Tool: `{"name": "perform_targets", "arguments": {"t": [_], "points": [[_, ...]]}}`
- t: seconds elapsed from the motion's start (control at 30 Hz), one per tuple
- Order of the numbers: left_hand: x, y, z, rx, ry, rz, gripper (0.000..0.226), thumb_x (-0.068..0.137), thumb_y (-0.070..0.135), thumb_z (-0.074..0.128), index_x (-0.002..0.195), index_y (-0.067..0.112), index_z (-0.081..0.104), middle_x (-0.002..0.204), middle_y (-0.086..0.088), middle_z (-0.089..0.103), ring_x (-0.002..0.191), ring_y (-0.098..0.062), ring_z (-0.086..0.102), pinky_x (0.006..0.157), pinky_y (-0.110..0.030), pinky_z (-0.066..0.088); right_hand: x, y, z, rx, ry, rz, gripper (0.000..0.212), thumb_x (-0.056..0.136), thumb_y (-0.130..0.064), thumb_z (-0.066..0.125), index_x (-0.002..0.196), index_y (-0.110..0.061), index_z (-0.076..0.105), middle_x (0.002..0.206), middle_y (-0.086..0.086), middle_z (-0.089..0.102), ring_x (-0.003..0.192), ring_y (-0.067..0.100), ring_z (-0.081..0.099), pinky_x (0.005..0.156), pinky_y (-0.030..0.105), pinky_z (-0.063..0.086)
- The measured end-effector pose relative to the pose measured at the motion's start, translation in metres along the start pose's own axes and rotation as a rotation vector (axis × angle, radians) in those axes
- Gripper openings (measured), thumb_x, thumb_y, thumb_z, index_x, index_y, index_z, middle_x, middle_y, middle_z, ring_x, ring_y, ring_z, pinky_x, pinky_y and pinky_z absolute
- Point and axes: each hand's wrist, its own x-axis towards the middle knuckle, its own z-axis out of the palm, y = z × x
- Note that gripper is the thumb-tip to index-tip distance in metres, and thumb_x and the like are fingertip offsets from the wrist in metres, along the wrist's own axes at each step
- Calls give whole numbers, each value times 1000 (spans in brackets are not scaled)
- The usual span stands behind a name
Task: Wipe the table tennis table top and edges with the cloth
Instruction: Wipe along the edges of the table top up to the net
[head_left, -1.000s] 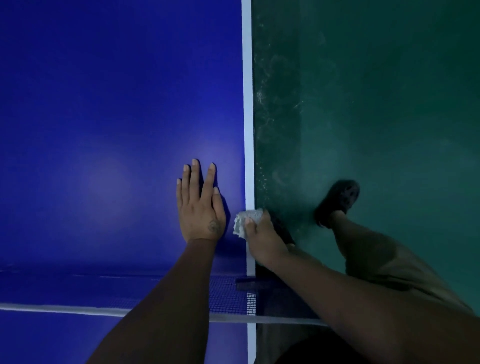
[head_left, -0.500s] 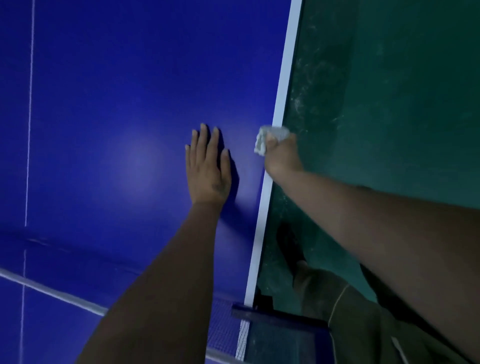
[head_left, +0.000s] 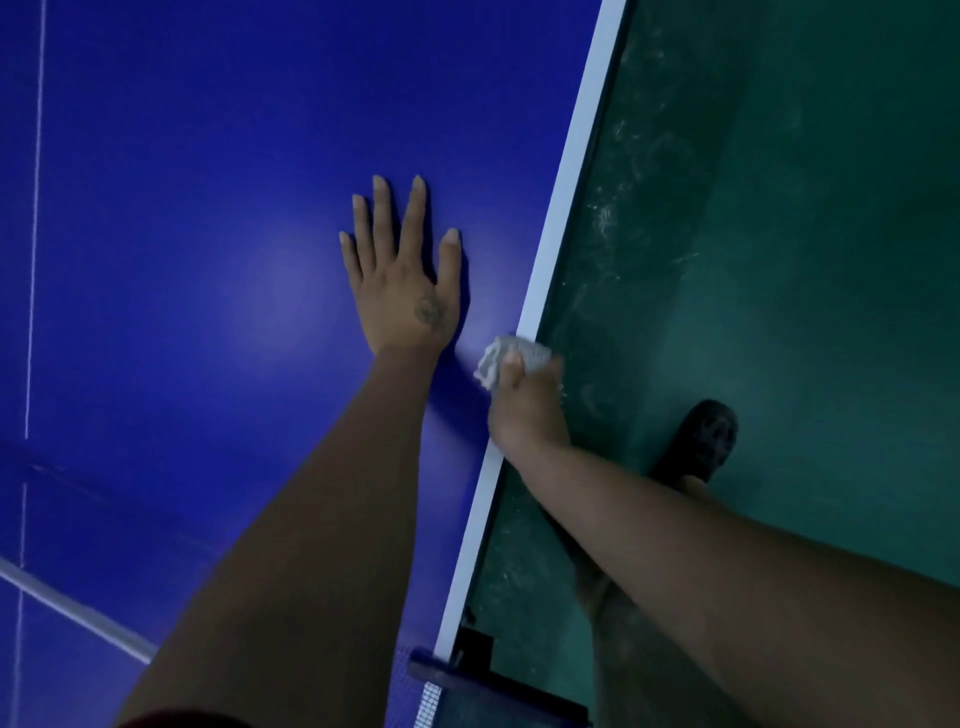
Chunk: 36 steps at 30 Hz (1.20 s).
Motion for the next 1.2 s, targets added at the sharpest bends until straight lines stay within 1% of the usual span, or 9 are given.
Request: {"name": "perform_targets", "arguments": {"t": [0.13, 0.23, 0.37, 0.5, 0.63, 0.7, 0.8, 1.1, 1.2], "points": [[0, 1, 2, -7, 33, 13, 65, 112, 66, 27, 171, 39, 25, 181, 3, 13, 168, -22, 4, 136, -50, 5, 47, -75, -13, -11, 46, 16, 45, 116, -37, 39, 149, -7, 41, 124, 5, 60, 92, 14, 58, 79, 21, 41], [1, -2, 5, -12, 50, 24, 65, 112, 67, 27, 171, 38, 25, 181, 2, 14, 168, -22, 5, 135, -50, 6, 86, -137, -27, -59, 60, 34, 58, 115, -44, 40, 157, -5, 34, 149, 11, 56, 121, 24, 60, 97, 30, 44], [-1, -5, 10, -8, 89, 37, 63, 113, 64, 31, 170, 37, 28, 181, 0, 17, 168, -26, 8, 135, -51, 7, 97, -145, -31, -78, 47, -38, 52, 114, -38, 48, 154, -5, 42, 145, 12, 61, 128, 26, 62, 113, 38, 48], [1, -6, 11, -28, 110, 51, 63, 113, 61, 36, 170, 34, 32, 180, -2, 20, 168, -27, 11, 135, -51, 8, 69, -80, -36, -50, -78, -145, 28, 114, -15, 48, 137, -4, 56, 116, 10, 70, 100, 20, 67, 102, 39, 53], [-1, -4, 7, -29, 97, 32, 63, 113, 59, 40, 169, 31, 34, 180, -4, 21, 168, -29, 12, 134, -54, 10, 45, -47, -33, -266, -117, -3, 34, 113, -42, 46, 137, -18, 43, 120, 0, 65, 107, 25, 63, 88, 31, 42], [0, -3, 7, -32, 93, 33, 63, 113, 58, 40, 169, 30, 34, 179, -5, 21, 167, -29, 12, 134, -55, 11, 48, -54, -29, -284, -75, 41, 47, 113, -47, 43, 145, -13, 40, 135, 7, 63, 107, 22, 62, 89, 29, 42], [2, -4, 8, -40, 101, 49, 63, 113, 58, 41, 169, 29, 34, 179, -6, 21, 167, -30, 13, 134, -56, 12, 67, -81, -27, -213, -25, -33, 44, 114, -38, 43, 144, -7, 48, 121, 3, 69, 88, 2, 64, 76, 15, 44], [1, -5, 7, -46, 106, 65, 62, 112, 54, 47, 168, 28, 37, 179, -7, 23, 167, -30, 14, 133, -59, 15, 118, -159, -28, -100, 131, -92, 48, 113, -47, 44, 144, -10, 40, 131, 7, 59, 95, 15, 60, 73, 24, 44], [2, -4, 6, -50, 112, 68, 63, 112, 52, 49, 168, 27, 38, 178, -7, 24, 167, -30, 15, 132, -59, 16, 101, -137, -24, -65, 188, -168, 30, 113, -34, 50, 136, -16, 46, 128, 3, 62, 89, -2, 59, 68, 4, 46]]}}
